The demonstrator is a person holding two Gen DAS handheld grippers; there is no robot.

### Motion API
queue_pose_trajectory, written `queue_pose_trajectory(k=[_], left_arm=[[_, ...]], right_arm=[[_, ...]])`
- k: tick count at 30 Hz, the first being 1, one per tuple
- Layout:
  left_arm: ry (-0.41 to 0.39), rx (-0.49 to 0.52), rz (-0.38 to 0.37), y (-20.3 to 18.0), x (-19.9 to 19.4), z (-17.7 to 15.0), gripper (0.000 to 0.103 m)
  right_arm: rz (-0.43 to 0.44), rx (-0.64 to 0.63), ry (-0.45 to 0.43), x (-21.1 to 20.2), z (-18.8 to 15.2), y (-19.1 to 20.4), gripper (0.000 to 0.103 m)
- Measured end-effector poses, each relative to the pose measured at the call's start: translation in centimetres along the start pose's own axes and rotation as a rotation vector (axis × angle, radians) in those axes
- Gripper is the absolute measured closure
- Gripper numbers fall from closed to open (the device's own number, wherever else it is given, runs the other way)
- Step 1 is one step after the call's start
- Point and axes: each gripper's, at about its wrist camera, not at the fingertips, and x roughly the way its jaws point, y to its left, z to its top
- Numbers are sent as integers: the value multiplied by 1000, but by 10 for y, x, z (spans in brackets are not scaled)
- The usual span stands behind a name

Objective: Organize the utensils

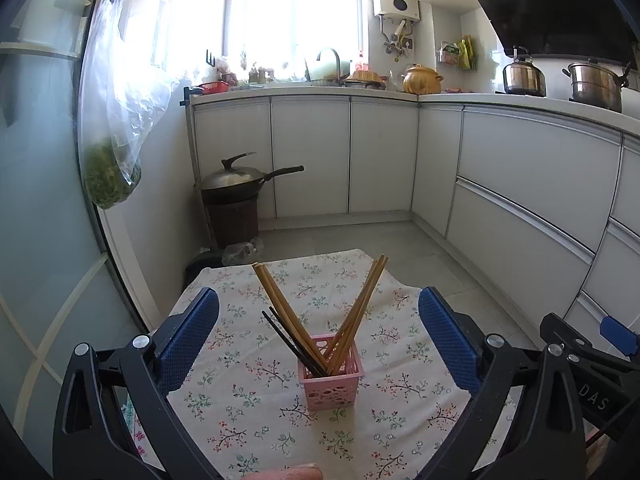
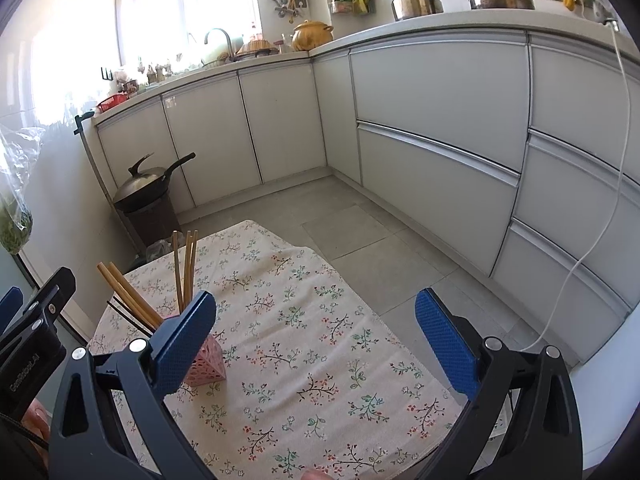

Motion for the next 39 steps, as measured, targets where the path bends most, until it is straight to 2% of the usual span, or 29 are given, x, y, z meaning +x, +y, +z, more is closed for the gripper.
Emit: queue_pose_trajectory(k=[11,17,22,24,27,29,34,39], left_arm=[[6,8,4,-1,1,-1,7],[-4,34,29,-5,2,-2,7],[5,44,9,-6,5,-4,8],[-3,52,8,-6,5,-4,9],[-6,84,2,-11,5,-6,19],[3,83,-6,-12,7,-8,20],[8,42,-30,-8,5,-4,7],[18,44,-44,-8,5,-5,7]], right_arm=[[3,3,11,1,-1,0,6],[7,-1,23,4,-4,1,6],[8,-1,32,7,-3,1,6],[7,2,33,8,-3,0,6],[7,6,36,8,-3,0,6],[5,6,36,8,-4,0,6],[2,8,34,8,-4,0,6],[1,13,39,8,-3,-1,6]])
